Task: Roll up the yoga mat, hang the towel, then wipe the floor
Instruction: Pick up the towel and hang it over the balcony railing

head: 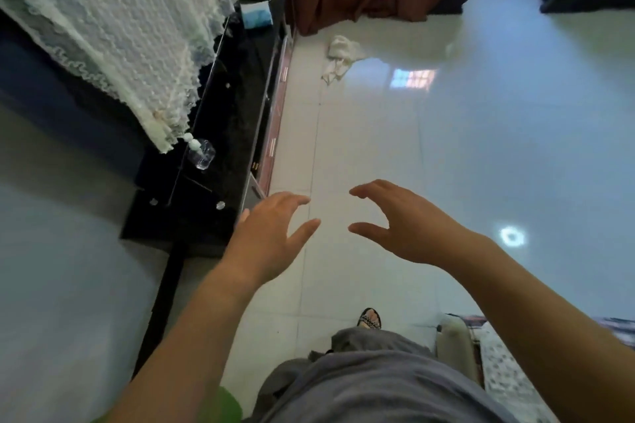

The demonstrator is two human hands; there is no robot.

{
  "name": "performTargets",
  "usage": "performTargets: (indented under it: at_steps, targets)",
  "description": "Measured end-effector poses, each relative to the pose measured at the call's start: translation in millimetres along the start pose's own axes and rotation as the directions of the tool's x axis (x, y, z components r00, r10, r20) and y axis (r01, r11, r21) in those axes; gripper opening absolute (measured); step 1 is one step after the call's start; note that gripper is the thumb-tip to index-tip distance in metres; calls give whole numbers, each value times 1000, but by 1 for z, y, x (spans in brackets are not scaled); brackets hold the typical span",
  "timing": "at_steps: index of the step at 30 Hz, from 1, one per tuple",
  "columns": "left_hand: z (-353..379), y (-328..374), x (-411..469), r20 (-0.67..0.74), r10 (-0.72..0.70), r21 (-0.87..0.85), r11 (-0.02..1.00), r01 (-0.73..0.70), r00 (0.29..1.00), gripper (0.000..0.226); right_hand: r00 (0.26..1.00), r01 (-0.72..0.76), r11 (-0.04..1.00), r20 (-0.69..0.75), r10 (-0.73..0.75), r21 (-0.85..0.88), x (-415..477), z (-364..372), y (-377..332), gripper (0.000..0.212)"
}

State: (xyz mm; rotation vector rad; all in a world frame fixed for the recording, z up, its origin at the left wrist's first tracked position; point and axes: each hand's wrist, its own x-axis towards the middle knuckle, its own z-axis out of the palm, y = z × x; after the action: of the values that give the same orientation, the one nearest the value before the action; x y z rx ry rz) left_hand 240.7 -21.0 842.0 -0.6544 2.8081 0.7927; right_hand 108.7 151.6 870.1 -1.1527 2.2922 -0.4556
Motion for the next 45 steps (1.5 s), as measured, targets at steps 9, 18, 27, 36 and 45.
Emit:
performTargets:
  at_steps: [9, 18, 27, 36, 45]
  targets:
    - [2, 120, 153, 58, 200, 31, 979, -202, 978, 49, 974, -172, 983, -139, 179, 62, 24, -93, 116, 59]
    - [-13, 126, 266, 69, 209, 23, 977, -211, 976, 48, 969, -213, 973, -108, 221, 86, 110, -141, 169, 57]
    - [-77, 130, 431, 54, 243, 1, 970, -243, 969, 50, 959, -261, 964, -100, 265, 52, 241, -234, 204, 56]
    - [-101, 145, 548, 99, 277, -37, 961, -275, 956, 52, 947, -287, 952, -122, 299, 104, 326, -283, 246, 54]
    - [-98, 196, 680, 102, 254, -16, 967, -254, 962, 51, 951, -268, 951, -120, 287, 154, 413, -353, 336, 53]
